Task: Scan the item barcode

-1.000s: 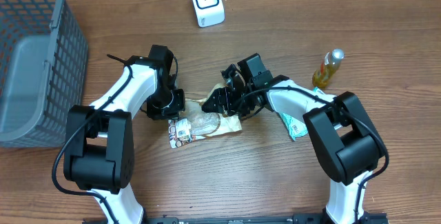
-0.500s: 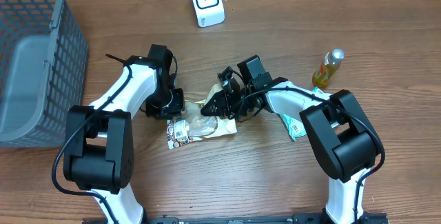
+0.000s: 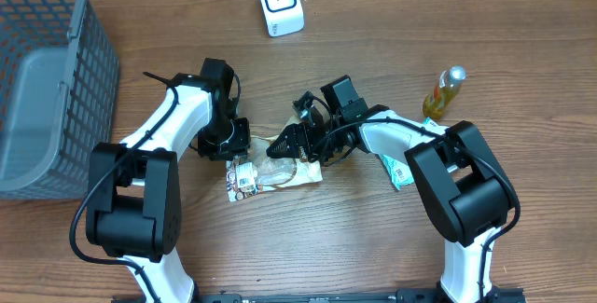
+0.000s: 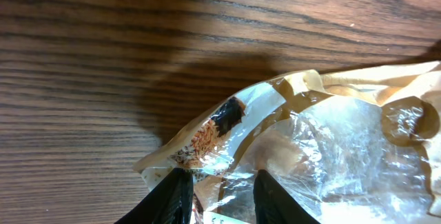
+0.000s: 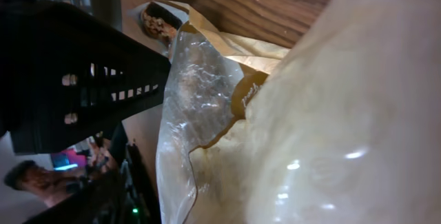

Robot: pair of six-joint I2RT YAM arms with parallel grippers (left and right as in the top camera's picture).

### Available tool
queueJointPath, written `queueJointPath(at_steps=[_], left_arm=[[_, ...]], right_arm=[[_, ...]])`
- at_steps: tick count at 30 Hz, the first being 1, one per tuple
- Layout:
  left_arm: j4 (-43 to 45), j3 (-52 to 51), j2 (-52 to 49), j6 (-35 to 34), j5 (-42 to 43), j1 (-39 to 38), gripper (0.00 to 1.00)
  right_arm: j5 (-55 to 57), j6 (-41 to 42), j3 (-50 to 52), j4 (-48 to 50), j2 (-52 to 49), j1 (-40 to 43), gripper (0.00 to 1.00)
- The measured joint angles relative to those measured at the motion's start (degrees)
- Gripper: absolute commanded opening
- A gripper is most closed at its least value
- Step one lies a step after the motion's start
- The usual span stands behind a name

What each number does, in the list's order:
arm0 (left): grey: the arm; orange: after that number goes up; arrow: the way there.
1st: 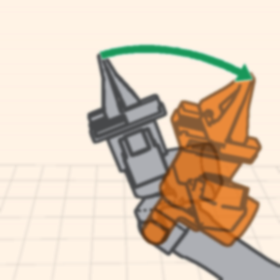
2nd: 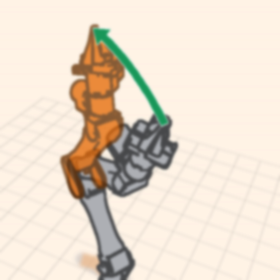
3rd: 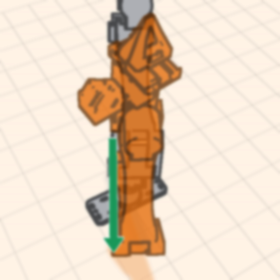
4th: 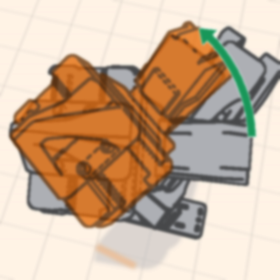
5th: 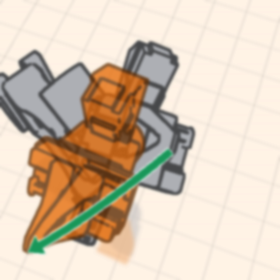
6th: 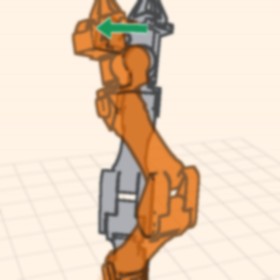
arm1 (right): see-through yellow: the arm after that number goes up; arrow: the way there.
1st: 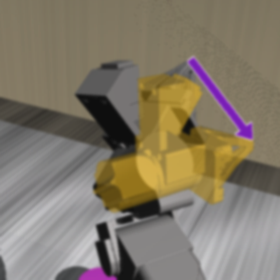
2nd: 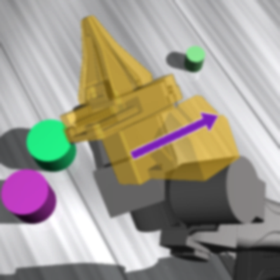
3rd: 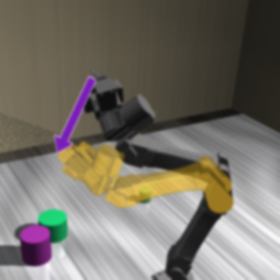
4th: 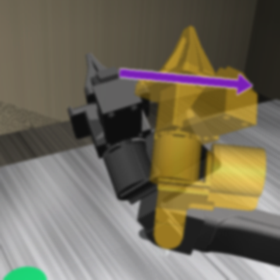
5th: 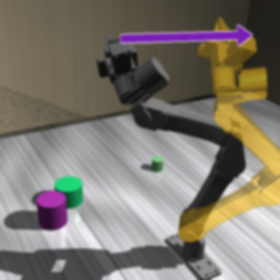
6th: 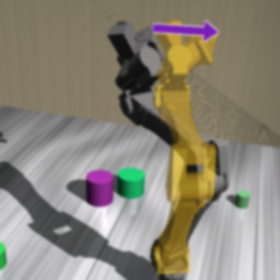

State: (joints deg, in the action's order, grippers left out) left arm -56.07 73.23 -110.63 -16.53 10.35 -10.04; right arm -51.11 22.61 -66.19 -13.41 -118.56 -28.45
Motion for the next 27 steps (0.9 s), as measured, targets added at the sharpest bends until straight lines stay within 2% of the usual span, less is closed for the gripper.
queueJointPath(at_steps=[6, 10, 15, 19, 27], left_arm=[[0.04, 0.00, 0.00, 0.00, 0.13, 0.02, 0.33], [0.07, 0.00, 0.00, 0.02, 0.13, 0.04, 0.33], [0.15, 0.04, 0.00, 0.02, 0.11, 0.07, 0.36], [0.17, 0.07, 0.00, 0.00, 0.11, 0.07, 0.38], [-0.09, 0.81, 0.00, 0.00, 0.35, 0.31, 0.47]], right_arm=[[1.90, 0.09, 0.00, 1.46, 0.00, -1.16, 0.81], [3.80, 0.39, 0.00, 2.47, 0.00, -3.04, 0.65], [4.87, 2.01, 0.13, 3.08, -0.02, -4.22, 0.56], [3.80, 2.62, 0.15, 3.56, -0.02, -4.15, 0.43], [2.43, 2.86, 0.17, 2.75, -0.02, -3.06, 0.44]])
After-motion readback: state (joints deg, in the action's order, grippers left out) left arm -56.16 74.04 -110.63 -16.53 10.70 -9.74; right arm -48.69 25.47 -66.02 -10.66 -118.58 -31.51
